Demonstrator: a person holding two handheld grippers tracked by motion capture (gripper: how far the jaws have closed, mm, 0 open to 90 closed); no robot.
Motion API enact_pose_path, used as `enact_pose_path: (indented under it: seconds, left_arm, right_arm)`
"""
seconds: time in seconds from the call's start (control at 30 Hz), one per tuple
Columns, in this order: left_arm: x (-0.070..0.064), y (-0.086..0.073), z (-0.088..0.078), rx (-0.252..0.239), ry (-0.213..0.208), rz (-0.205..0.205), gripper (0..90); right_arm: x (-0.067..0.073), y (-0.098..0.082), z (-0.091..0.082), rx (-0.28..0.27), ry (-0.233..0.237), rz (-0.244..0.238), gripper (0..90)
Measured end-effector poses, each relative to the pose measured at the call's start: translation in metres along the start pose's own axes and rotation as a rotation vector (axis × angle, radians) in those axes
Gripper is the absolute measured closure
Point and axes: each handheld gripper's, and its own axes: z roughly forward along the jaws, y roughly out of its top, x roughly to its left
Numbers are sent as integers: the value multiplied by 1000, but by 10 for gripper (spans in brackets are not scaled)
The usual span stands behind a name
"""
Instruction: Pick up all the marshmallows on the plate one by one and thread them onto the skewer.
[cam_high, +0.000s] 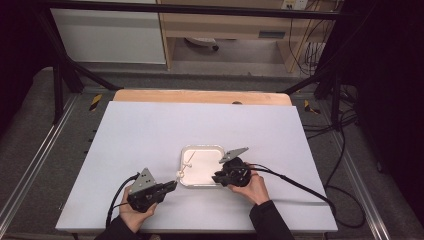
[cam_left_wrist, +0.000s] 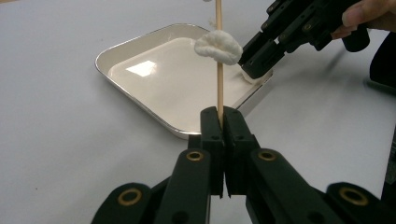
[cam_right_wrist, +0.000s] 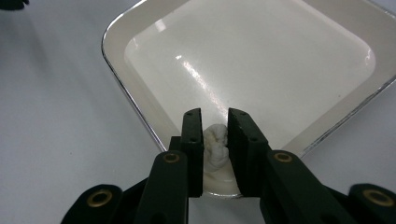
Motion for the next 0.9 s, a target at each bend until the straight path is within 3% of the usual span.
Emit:
enact_pose_path:
  seconds: [0.4,0.7,0.9]
  left_arm:
    - [-3,0,2,7,-13,19,882]
    - [-6,0,3,2,-34,33,882]
    - [-8,1,4,4,-46,41,881]
  right_arm:
    - [-3,13,-28,-151,60,68,781]
    - [-8,27,-62,-371,126,144,783]
    - [-9,38,-71,-481,155,191,783]
